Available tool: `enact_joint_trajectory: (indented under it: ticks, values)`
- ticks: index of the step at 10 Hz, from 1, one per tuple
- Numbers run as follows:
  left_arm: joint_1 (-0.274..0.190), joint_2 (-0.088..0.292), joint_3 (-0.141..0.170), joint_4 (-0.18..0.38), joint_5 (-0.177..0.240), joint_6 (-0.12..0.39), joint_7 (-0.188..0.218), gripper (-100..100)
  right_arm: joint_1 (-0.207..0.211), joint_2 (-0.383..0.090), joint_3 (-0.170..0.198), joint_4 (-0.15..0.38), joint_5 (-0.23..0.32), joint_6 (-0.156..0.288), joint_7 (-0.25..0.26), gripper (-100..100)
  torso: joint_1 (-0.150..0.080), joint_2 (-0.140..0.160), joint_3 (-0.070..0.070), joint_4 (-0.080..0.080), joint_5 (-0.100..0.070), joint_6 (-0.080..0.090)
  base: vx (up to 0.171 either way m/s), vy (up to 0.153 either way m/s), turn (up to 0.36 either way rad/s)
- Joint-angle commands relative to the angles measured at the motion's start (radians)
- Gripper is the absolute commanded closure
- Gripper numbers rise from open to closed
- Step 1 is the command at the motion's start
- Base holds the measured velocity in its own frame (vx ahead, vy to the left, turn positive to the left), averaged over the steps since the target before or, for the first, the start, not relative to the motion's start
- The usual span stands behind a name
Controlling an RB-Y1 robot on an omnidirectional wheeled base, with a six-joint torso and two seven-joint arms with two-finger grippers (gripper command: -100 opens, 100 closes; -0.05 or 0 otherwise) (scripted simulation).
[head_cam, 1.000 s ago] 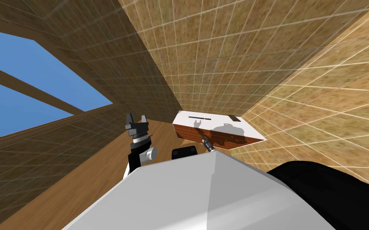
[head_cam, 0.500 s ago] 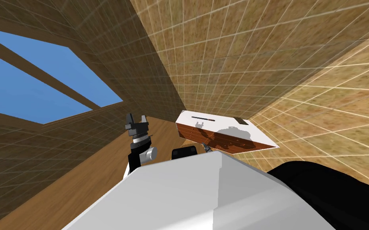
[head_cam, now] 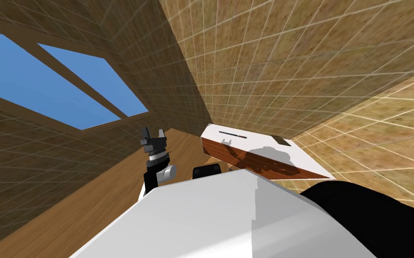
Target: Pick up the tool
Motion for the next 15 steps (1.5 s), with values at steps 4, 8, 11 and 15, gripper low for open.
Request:
enact_joint_trajectory:
  ticks: [4, 8, 11, 15]
  values:
    - [0.000, 0.000, 0.000, 0.000, 0.000, 0.000, 0.000, 0, 0.007, -0.044, 0.032, 0.099, 0.017, -0.015, 0.013, -100, 0.000, 0.000, 0.000, 0.000, 0.000, 0.000, 0.011, 0.015, 0.117]
    - [0.000, 0.000, 0.000, 0.000, 0.000, 0.000, 0.000, 0, 0.021, -0.120, 0.088, 0.202, 0.046, -0.034, 0.050, -100, -0.001, 0.000, 0.000, 0.000, 0.000, 0.001, 0.022, 0.018, 0.188]
    - [0.000, 0.000, 0.000, 0.000, 0.000, 0.000, 0.000, 0, 0.026, -0.159, 0.115, 0.271, 0.059, -0.045, 0.072, -100, -0.001, -0.001, 0.000, 0.000, 0.000, 0.001, 0.026, 0.010, 0.189]
    - [0.000, 0.000, 0.000, 0.000, 0.000, 0.000, 0.000, 0, 0.029, -0.240, 0.166, 0.401, 0.080, -0.068, 0.123, -100, -0.001, -0.002, -0.001, 0.000, 0.000, 0.001, 0.043, 0.013, 0.247]
